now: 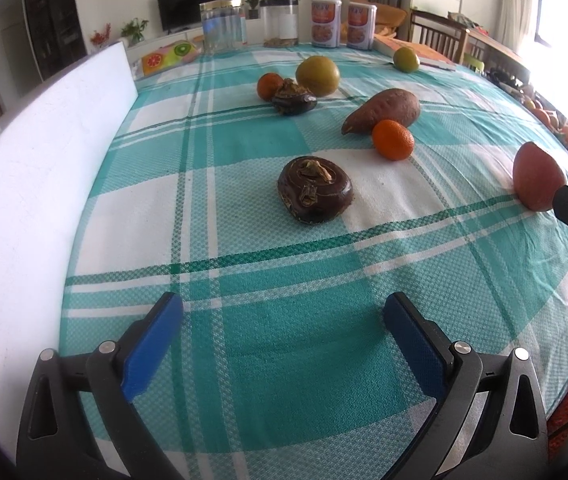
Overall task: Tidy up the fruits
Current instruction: 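Move both tools back over the table toward the remaining fruit, then grasp the red apple with the right tool while the left tool grasps a mangosteen, then carry the apple and mangosteen into the box and open both tools, then return both tools to the table and grasp a tangerine with the right tool, then grasp the second sweet potato with the left tool while the right tool holds the tangerine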
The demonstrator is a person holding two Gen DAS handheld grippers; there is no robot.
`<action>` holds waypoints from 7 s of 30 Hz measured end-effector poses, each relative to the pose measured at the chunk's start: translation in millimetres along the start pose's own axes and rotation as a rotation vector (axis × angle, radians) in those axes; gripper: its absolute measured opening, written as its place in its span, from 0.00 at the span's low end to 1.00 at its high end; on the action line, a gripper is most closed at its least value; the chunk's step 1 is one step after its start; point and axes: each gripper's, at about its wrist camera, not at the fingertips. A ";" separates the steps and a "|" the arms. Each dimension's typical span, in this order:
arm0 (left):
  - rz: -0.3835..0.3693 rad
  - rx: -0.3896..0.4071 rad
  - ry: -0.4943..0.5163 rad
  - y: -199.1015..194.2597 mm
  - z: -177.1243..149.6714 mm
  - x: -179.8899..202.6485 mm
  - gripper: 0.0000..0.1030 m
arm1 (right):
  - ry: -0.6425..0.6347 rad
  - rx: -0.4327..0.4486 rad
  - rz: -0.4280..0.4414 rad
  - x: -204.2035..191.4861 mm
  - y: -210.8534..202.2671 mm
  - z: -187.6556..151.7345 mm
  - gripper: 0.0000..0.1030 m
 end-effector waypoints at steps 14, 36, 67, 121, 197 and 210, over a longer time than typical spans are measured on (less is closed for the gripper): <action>0.000 0.001 0.000 -0.1 -0.4 0.3 0.99 | 0.149 0.194 -0.088 35.0 -43.4 6.6 1.00; 0.004 0.007 0.000 -0.6 0.4 0.5 0.99 | 0.029 -0.105 -0.143 52.8 77.2 41.7 0.99; -0.324 -0.122 -0.067 -43.2 35.0 -7.3 0.44 | 0.080 -0.052 0.185 40.6 50.7 30.4 0.68; 0.024 0.111 -0.062 -127.5 60.6 -51.4 0.86 | -0.041 -0.061 0.092 -0.6 25.4 11.1 0.99; -0.134 0.012 0.246 34.1 125.0 85.9 0.95 | 0.003 -0.033 0.131 19.3 44.0 24.2 0.32; -0.107 -0.117 0.253 71.3 130.2 95.1 0.41 | 0.043 -0.036 0.131 28.4 43.7 23.7 0.32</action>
Point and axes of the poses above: each gripper's, at about its wrist camera, not at the fingertips, and y roughly the way its jaws point, x to its right, z to its top, and after that the axes turned 5 degrees about -y, right-handed
